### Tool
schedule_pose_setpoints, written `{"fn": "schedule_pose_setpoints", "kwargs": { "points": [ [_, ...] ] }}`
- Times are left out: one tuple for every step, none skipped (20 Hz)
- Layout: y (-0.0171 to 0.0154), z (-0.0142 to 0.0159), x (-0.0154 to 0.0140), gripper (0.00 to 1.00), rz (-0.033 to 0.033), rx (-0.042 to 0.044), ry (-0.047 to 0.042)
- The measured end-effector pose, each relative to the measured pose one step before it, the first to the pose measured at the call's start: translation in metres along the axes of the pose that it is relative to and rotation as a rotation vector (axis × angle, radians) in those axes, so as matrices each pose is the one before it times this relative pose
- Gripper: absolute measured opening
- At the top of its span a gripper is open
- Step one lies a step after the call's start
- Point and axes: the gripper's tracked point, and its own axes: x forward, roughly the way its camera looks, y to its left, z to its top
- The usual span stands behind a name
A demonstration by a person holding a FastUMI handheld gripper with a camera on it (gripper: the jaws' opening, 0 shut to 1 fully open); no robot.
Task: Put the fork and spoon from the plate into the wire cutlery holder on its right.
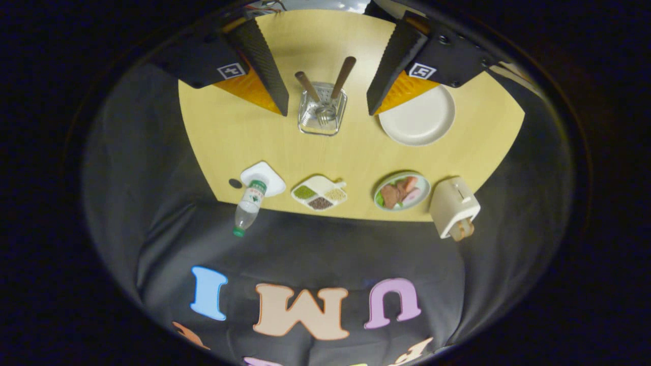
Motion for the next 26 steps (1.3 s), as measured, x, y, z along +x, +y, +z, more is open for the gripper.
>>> {"fn": "schedule_pose_setpoints", "kwargs": {
  "points": [
    [0.00270, 0.00851, -0.00672, 0.99, -0.00347, 0.01743, -0.05888],
    [0.00754, 0.00453, -0.00771, 0.99, 0.00732, 0.02518, -0.04865],
    [0.00533, 0.00526, -0.00550, 0.99, 0.00444, 0.02443, -0.04403],
    [0.00151, 0.00489, -0.00661, 0.99, -0.00228, 0.01442, -0.04696],
    [-0.00070, 0.00590, -0.00528, 0.99, -0.00890, 0.00710, -0.04134],
    [0.00036, 0.00793, -0.00381, 0.99, -0.00545, 0.00897, -0.04887],
    [0.00327, 0.00674, -0.00373, 0.99, -0.00375, 0.00835, -0.04007],
    [0.00234, 0.00567, -0.00220, 0.99, -0.00047, 0.00354, -0.03958],
    [0.00154, 0.00617, -0.00322, 0.99, -0.00712, -0.00077, -0.03872],
    [0.00098, 0.00463, -0.00128, 0.99, -0.00029, -0.00454, -0.03519],
    [0.00316, 0.00643, -0.00140, 0.99, 0.00110, -0.00648, -0.03251],
    [0.00149, 0.00330, -0.00188, 0.98, 0.00004, -0.00649, -0.02240],
    [0.00178, 0.00322, -0.00052, 0.98, 0.00215, -0.00913, -0.01288],
    [0.00197, 0.00288, -0.00080, 0.98, 0.00121, -0.00459, -0.01570],
    [0.00306, 0.00054, 0.00024, 0.98, 0.00365, -0.00498, -0.00278],
    [0.00108, 0.00103, 0.00147, 0.98, -0.00044, -0.00217, -0.00126],
    [0.00132, 0.00049, 0.00069, 0.98, 0.00027, 0.00174, 0.00017],
    [0.00156, 0.00022, 0.00059, 0.98, 0.00450, 0.00363, 0.00343],
    [0.00128, -0.00038, 0.00157, 0.98, 0.00326, 0.00487, -0.00010],
    [0.00066, -0.00062, -0.00006, 0.98, 0.00340, 0.00332, 0.00474],
    [-0.00057, -0.00046, 0.00157, 0.98, 0.00051, 0.00311, 0.00304],
    [-0.00107, -0.00037, 0.00031, 0.98, -0.00093, 0.00419, 0.00389],
    [-0.00046, -0.00055, -0.00011, 0.98, 0.00056, 0.00272, 0.00331],
    [-0.00121, 0.00120, 0.00032, 0.98, -0.00212, 0.00187, -0.00325],
    [-0.00073, 0.00003, -0.00010, 0.98, -0.00085, 0.00137, -0.00169],
    [-0.00010, 0.00139, -0.00001, 0.98, -0.00014, 0.00212, -0.00175]
  ]
}}
